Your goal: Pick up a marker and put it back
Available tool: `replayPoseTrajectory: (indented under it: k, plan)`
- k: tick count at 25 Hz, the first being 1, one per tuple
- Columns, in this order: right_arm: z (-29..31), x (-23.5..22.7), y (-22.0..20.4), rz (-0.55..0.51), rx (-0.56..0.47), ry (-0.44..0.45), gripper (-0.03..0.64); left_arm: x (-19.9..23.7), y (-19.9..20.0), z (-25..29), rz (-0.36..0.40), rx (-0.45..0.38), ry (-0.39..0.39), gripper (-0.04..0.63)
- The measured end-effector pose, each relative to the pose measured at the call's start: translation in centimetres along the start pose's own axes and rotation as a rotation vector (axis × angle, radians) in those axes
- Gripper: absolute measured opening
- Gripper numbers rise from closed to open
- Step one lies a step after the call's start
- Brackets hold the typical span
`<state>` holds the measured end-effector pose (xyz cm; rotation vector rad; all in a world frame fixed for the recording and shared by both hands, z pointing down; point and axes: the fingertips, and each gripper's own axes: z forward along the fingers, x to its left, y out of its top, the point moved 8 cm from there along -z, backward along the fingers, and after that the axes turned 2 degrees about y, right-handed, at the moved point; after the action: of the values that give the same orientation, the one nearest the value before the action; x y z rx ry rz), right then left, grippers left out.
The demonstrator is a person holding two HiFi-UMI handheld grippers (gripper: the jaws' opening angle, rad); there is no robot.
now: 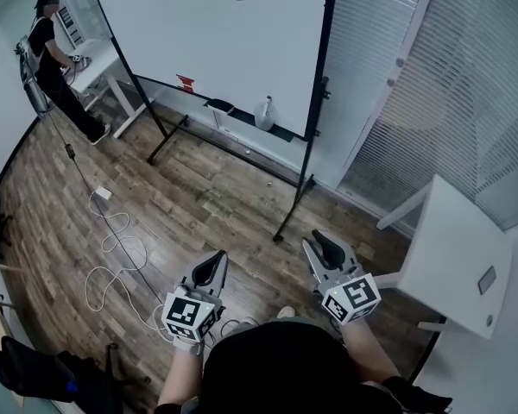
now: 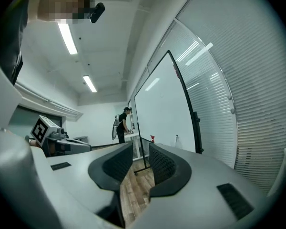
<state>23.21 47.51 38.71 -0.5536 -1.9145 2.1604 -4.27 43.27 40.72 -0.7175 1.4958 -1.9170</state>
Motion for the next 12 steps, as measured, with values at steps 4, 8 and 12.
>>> replayPoseTrajectory:
  k: [4, 8, 12]
  plan:
    - [0.9, -3.3, -0.2, 0.018, 0.015, -0.022, 0.155, -0.1, -0.4, 1.4, -0.031, 0.021, 0.031, 0.018]
    - [2.8, -5.7, -0.6, 0.048, 0.029, -0.049, 0.155, 1.4, -1.1, 3.0, -0.047, 0.047, 0.044, 0.018]
    - [6.7, -6.9, -0.8, 0.053, 0.043, -0.069, 0.155, 4.6, -1.3, 5.3, -0.049, 0.04, 0.017, 0.018]
